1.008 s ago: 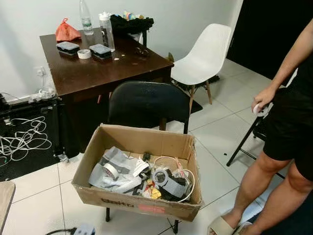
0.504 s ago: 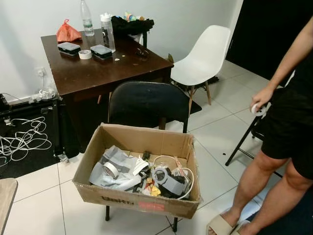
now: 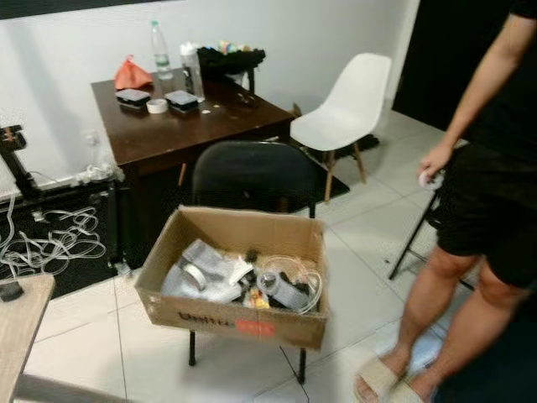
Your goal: Picking trash to rubbish bin
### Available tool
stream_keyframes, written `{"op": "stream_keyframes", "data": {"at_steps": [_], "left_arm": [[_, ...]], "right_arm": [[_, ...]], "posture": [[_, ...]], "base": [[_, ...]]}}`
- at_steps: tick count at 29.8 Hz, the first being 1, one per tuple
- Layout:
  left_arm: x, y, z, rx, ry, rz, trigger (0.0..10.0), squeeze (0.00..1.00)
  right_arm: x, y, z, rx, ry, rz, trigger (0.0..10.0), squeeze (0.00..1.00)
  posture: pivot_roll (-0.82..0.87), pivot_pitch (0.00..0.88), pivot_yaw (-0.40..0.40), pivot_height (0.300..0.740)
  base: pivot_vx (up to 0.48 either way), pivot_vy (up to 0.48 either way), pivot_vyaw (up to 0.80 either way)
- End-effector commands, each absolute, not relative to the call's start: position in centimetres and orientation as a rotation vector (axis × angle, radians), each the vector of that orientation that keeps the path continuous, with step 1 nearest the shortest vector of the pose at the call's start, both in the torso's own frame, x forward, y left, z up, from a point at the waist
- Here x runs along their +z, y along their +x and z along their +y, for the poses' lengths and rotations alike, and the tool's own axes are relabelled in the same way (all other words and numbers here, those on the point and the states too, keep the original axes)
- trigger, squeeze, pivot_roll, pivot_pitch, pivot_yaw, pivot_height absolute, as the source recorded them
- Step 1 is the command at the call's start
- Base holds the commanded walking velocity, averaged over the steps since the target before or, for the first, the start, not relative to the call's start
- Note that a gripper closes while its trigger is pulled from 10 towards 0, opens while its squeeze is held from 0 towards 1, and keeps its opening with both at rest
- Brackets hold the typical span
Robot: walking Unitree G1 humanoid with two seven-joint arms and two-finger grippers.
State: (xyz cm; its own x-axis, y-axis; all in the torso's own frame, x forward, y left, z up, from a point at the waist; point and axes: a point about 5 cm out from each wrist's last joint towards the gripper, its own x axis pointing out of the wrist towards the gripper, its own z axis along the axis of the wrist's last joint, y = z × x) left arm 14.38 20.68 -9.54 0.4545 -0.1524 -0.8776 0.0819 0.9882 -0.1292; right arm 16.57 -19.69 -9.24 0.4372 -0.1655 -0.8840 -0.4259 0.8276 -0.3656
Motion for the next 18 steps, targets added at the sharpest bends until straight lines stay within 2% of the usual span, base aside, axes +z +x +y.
{"op": "stream_keyframes", "data": {"at_steps": [1,18], "left_arm": [[-10.06,13.10,20.29,-0.161,-0.076,1.134,10.0,0.00],[-10.32,12.49,20.02,-0.162,-0.070,1.152,10.0,0.00]], "right_arm": [[-9.60,15.97,-18.89,0.203,-0.587,1.138,10.0,0.00],[-9.61,15.92,-18.98,0.204,-0.588,1.140,10.0,0.00]], "posture": [[-0.08,0.161,0.047,0.740],[-0.08,0.163,0.045,0.740]], "base": [[-0.304,0.000,0.00],[-0.306,0.000,0.00]]}}
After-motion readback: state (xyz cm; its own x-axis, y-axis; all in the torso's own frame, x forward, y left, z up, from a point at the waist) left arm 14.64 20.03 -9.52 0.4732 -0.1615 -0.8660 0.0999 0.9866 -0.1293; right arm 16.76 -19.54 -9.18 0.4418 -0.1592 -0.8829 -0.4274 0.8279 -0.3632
